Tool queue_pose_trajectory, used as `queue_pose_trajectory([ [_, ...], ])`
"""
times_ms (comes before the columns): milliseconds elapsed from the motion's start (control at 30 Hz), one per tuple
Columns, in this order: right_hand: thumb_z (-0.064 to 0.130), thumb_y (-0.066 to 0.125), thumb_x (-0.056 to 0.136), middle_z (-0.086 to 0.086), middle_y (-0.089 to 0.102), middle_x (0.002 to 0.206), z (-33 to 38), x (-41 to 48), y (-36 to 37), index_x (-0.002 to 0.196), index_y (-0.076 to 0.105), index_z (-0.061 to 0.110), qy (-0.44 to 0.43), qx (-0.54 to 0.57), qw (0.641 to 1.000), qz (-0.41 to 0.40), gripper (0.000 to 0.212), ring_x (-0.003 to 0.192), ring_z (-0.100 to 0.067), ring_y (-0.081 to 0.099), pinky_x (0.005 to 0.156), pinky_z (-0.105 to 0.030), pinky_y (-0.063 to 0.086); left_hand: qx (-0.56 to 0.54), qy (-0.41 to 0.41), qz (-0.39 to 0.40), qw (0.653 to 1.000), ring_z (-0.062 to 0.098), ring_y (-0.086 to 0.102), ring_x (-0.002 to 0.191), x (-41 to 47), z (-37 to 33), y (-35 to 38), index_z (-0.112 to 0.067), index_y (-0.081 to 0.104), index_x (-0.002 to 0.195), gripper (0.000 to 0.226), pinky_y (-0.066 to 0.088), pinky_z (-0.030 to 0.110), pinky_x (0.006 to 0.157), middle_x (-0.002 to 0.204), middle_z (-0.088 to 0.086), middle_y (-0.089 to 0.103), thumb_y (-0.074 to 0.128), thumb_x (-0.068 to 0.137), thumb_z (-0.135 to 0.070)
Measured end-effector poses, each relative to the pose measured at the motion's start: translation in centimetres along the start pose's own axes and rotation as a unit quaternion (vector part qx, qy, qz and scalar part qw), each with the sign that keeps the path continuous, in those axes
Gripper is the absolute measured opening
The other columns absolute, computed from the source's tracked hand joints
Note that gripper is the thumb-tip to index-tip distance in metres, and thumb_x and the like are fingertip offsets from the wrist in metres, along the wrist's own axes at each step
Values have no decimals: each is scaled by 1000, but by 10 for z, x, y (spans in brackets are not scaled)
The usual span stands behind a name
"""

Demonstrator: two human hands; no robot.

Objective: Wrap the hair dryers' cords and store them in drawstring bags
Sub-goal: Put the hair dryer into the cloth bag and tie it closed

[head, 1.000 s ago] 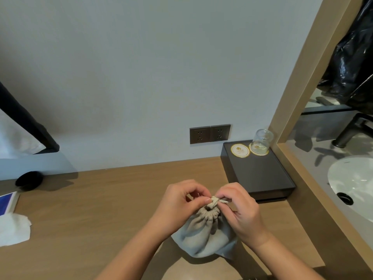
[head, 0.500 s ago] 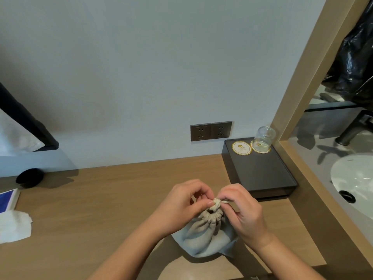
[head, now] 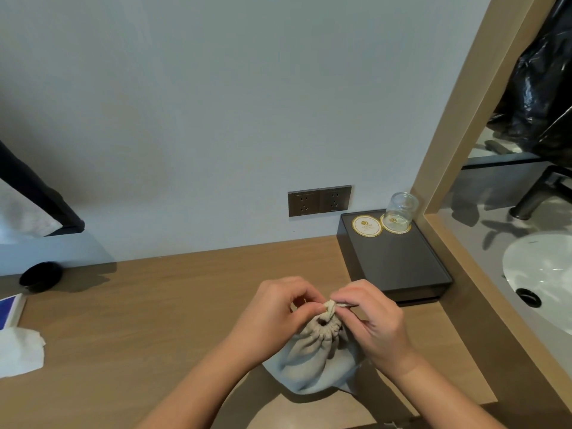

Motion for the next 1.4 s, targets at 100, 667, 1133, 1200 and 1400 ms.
queue_pose_trajectory([
  [100,13,64,89,-5,65,82,-3,0,-2,87,71,0,5,-9,1000,-4,14,80,-8,61,68,-25,51,47,27,4,999,4,60,73,-1,-4,-1,-21,69,85,1,44,11,63,76,-15,62,69,85,-20],
  [667,20,65,92,3,59,73,-7,12,-8,79,68,6,-15,-26,996,88,20,66,-11,56,57,-28,47,252,136,9,958,10,55,55,1,-2,-17,-22,55,77,4,46,32,45,78,-8,54,52,77,-23],
  [1133,41,63,85,18,61,72,-12,19,-6,72,65,21,109,-23,988,108,24,66,-3,58,59,-24,46,252,67,-29,965,9,42,65,-6,10,-10,-28,46,85,4,31,22,58,82,-13,51,44,87,-24],
  [1200,43,62,84,19,60,72,-12,22,-8,72,63,22,105,-35,986,122,24,68,-3,58,60,-25,47,336,105,-16,936,10,46,66,-4,9,-13,-24,52,84,18,30,25,60,81,-10,54,49,73,-11],
  [1400,42,61,84,17,61,73,-10,26,-14,71,62,19,99,-28,983,155,26,70,-5,59,62,-27,48,405,155,-52,900,17,50,61,-2,8,-19,-23,59,82,30,36,33,62,76,-7,55,48,72,3],
])
Point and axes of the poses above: each hand's wrist, its own x-axis towards the middle knuckle, its own y-axis out of the palm, z = x × y, the point moved 3 cm from there along x, towards the middle knuckle
